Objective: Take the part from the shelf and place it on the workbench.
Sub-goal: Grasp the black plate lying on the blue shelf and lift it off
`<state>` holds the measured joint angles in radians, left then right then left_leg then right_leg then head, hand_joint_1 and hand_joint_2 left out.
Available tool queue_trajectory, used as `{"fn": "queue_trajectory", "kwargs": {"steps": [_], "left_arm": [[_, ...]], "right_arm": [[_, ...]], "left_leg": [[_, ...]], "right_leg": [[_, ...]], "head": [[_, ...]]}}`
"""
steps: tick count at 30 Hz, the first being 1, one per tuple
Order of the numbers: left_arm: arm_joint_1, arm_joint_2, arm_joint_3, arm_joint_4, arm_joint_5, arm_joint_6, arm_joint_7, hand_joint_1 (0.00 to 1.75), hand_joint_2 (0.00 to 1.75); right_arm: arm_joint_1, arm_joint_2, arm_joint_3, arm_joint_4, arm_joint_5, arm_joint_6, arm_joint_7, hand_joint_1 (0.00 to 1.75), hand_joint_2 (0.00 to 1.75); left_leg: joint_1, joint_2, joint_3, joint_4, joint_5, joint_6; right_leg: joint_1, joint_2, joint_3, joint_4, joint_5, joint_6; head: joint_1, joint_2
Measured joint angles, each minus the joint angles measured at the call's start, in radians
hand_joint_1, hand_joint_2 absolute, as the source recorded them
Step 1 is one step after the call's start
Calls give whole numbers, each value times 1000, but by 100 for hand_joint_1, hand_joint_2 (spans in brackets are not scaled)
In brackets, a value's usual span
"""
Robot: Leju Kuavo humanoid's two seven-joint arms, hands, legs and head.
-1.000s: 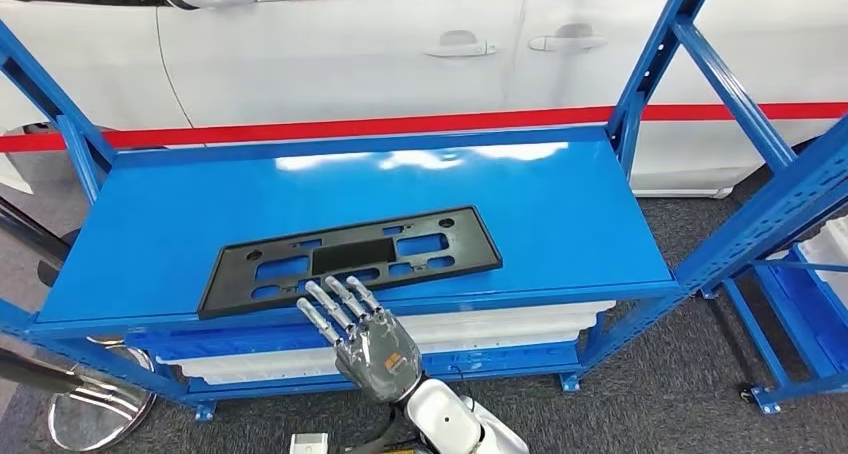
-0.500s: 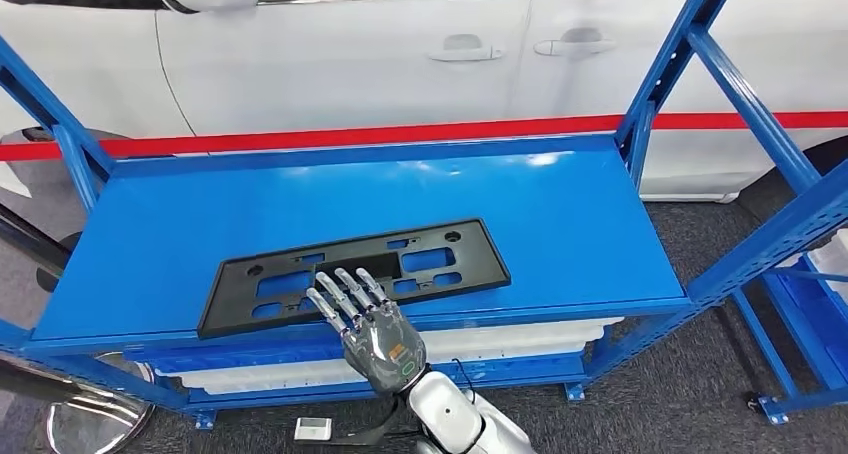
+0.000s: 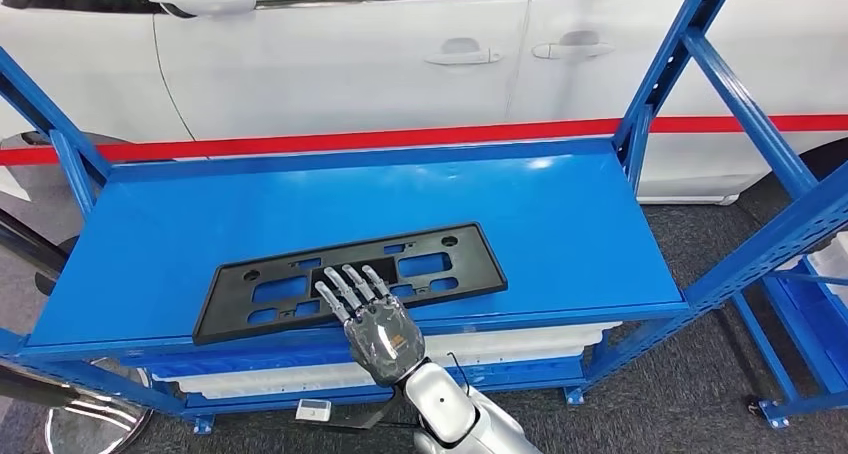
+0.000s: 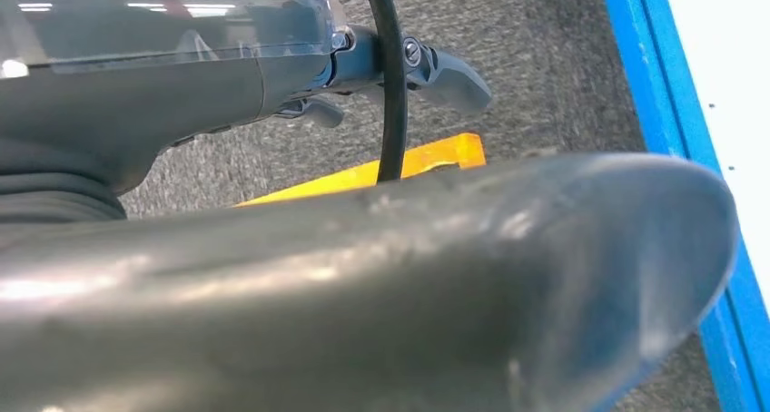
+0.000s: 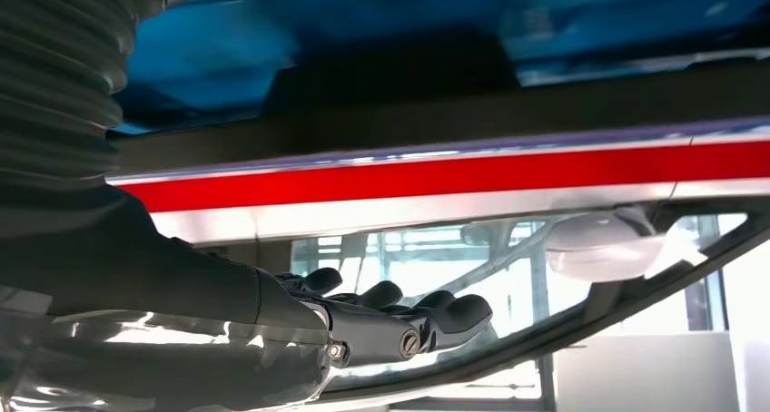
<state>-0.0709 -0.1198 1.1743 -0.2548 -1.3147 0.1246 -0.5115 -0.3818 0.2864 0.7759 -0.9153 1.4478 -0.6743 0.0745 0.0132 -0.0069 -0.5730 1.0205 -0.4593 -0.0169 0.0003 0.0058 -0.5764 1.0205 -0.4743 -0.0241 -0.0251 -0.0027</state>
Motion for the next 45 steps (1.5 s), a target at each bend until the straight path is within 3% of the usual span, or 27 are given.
{"fn": "queue_trajectory", "kwargs": {"steps": [3, 5, 7, 8, 9, 10, 12, 14, 17, 19, 22, 23, 24, 25, 27, 28, 30, 33, 35, 37, 38, 39, 40, 43, 45], "left_arm": [[1, 0, 0, 0, -4, 0, 2, 0, 0], [0, -1, 0, 0, -4, 0, 3, 0, 0], [0, -1, 0, 0, -4, 0, 3, 0, 0], [0, 0, 0, 0, -4, 0, 4, 0, 0], [0, 0, 0, 0, -4, -1, 5, 0, 0], [1, 0, 0, 0, -4, -1, 5, 0, 0], [1, -1, 0, 0, -4, -3, 6, 0, 0], [0, -2, 0, 0, -4, -6, 6, 0, 0], [0, -2, 0, 0, -4, -9, 9, 0, 0], [0, -3, 0, 0, -6, -9, 13, 0, 0], [1, -3, 0, 0, -8, -8, 19, 0, 0], [3, -2, 0, 0, -9, -8, 20, 0, 0], [4, -1, 0, 0, -11, -8, 20, 0, 0], [5, -1, 0, 0, -12, -8, 21, 0, 0], [6, 0, 0, 0, -14, -8, 21, 0, 0], [5, 0, 0, 0, -14, -8, 21, 0, 0], [4, 1, 0, 0, -17, -8, 21, 0, 0], [6, 0, 0, 0, -27, -7, 21, 0, 0], [6, -1, -1, 0, -34, -5, 20, 0, 0], [5, -1, -2, 0, -38, -1, 21, 0, 0], [5, -1, -2, 0, -39, 0, 21, 0, 0], [6, -1, -3, 0, -40, 0, 20, 0, 0], [6, -1, -3, 0, -41, 0, 19, 0, 0], [5, -2, -5, 0, -44, 0, 16, 0, 0], [3, -2, -5, 0, -46, 0, 16, 0, 0]], "right_arm": [[-6, 2, 0, 15, -4, 1, 1, 0, 175], [-11, 3, 0, 23, -7, 2, 2, 0, 175], [-12, 3, 0, 33, -12, 7, 3, 0, 175], [-12, 2, 0, 39, -15, 9, 3, 0, 175], [-12, 2, 0, 44, -18, 10, 3, 0, 175], [-12, 3, 0, 48, -22, 10, 3, 0, 175], [-15, 3, 0, 53, -28, 10, 3, 0, 175], [-19, 5, 0, 57, -32, 10, 2, 0, 175], [-21, 9, 0, 62, -50, 9, -2, 0, 175], [-25, 13, 0, 65, -70, 8, -5, 0, 175], [-31, 18, 0, 72, -100, 7, -11, 0, 175], [-32, 18, 0, 75, -110, 7, -12, 0, 175], [-34, 18, 0, 77, -118, 7, -14, 0, 175], [-36, 18, 0, 79, -125, 7, -17, 0, 175], [-44, 18, -1, 80, -134, 7, -19, 0, 175], [-49, 19, -1, 80, -136, 7, -20, 0, 175], [-55, 20, -2, 80, -141, 7, -21, 0, 175], [-62, 21, -6, 80, -148, 9, -21, 0, 175], [-72, 21, -10, 80, -153, 12, -18, 0, 175], [-80, 20, -15, 81, -155, 17, -15, 0, 175], [-81, 20, -17, 83, -156, 20, -13, 0, 175], [-81, 20, -19, 85, -156, 23, -9, 0, 175], [-84, 19, -22, 88, -155, 26, -5, 0, 175], [-113, 19, -34, 100, -148, 37, 11, 0, 175], [-136, 19, -45, 111, -133, 50, 21, 4, 175]], "left_leg": [[4, 0, 2, -9, 7, 21], [7, 2, 4, -14, 10, 32], [6, 3, 3, -14, 9, 36], [6, 3, 3, -13, 8, 37], [6, 3, 5, -13, 7, 37], [6, 2, 7, -13, 6, 36], [4, 0, 14, -12, 2, 30], [1, -1, 15, -11, -3, 21], [3, 1, 17, -12, -8, 2], [5, 1, 2, 26, -33, -9], [8, 2, -88, 207, -115, -20], [8, 2, -115, 255, -124, -23], [8, 2, -127, 268, -114, -23], [8, 2, -119, 241, -86, -23], [8, 2, -62, 110, -12, -16], [5, 2, -35, 50, 10, -11], [0, 1, -13, -3, 18, 0], [2, 1, -11, -12, 21, 16], [7, 3, -7, -18, 23, 29], [6, 4, -7, -18, 22, 35], [6, 4, -7, -18, 21, 36], [6, 4, -6, -17, 21, 36], [6, 3, -5, -17, 20, 35], [5, 1, 0, -14, 14, 29], [3, 1, -1, -12, 12, 19]], "right_leg": [[-2, -1, -6, 17, -15, 15], [-5, -1, -50, 110, -69, 23], [-6, -2, -118, 243, -123, 26], [-6, -2, -139, 280, -128, 27], [-6, -2, -142, 279, -113, 25], [-6, -2, -124, 238, -81, 23], [-3, -2, -57, 96, -11, 12], [2, -2, -16, 8, 15, 5], [2, -1, -12, -7, 14, -4], [-3, -2, -4, -16, 17, -14], [-3, -4, 2, -19, 14, -23], [-2, -4, 3, -18, 12, -24], [-2, -3, 5, -17, 10, -24], [-2, -2, 7, -16, 7, -23], [-1, 0, 16, -13, -1, -19], [1, 0, 18, -11, -5, -15], [4, 1, 17, -9, -8, -6], [4, 0, 13, -2, -17, 8], [2, -1, -17, 66, -59, 17], [-2, -1, -86, 203, -121, 24], [-4, -1, -118, 261, -138, 27], [-6, -1, -135, 285, -135, 28], [-7, -1, -132, 268, -111, 28], [-5, -2, -47, 74, -7, 17], [-1, -3, -18, 4, 13, 9]], "head": [[0, 0], [0, 0], [0, 0], [0, 0], [0, 0], [0, 0], [0, 0], [0, 0], [0, 0], [0, 0], [0, 0], [0, 0], [0, 0], [0, 0], [0, 0], [0, 0], [0, 0], [0, 0], [0, 0], [0, 0], [0, 0], [0, 0], [0, 0], [0, 0], [0, 0]]}}
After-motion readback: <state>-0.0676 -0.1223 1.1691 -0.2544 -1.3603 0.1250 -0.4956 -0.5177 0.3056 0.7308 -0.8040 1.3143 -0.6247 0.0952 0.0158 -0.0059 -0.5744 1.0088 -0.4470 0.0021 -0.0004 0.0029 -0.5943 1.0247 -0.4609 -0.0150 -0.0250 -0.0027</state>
